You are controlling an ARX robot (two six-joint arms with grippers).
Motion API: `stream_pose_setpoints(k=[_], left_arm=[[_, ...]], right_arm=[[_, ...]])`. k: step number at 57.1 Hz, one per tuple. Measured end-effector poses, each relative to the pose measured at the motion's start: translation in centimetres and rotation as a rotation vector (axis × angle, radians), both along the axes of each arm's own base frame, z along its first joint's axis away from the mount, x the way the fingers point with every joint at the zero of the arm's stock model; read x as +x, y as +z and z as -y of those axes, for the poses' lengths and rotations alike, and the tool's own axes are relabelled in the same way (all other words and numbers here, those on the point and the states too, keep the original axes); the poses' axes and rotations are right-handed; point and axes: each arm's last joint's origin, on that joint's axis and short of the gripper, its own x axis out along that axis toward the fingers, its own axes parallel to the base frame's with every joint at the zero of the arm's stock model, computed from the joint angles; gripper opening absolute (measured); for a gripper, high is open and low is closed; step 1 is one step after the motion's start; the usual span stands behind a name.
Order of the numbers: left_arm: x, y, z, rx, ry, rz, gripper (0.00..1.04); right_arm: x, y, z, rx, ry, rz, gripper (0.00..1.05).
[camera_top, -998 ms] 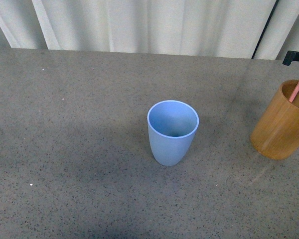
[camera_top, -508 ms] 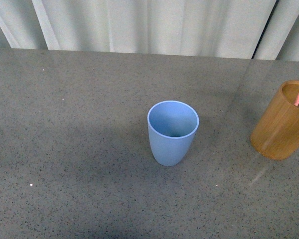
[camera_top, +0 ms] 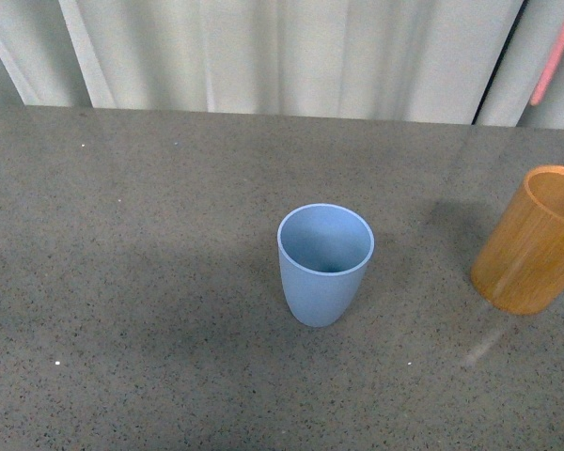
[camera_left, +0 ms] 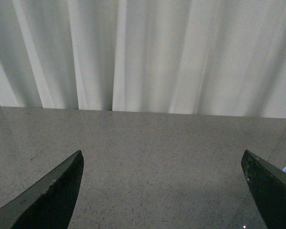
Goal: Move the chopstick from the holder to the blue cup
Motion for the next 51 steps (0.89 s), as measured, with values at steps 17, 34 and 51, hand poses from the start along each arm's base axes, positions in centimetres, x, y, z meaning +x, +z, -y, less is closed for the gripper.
stream_pose_setpoints(k=[17,34,51], left_arm=[[0.0,0.0,0.0,0.000,0.000,0.000,0.98],[0.0,0.0,0.0,0.000,0.000,0.000,0.98],[0.0,0.0,0.0,0.000,0.000,0.000,0.98]], right_arm=[[-0.7,-3.1,-5.0,0.060,0.155,-0.155,0.02],[-0.1,-6.7,-7.2,0.046,0.187,-0.226,0.02],[1.0,-9.3,-7.9,0.021,0.184,-0.265,0.02]])
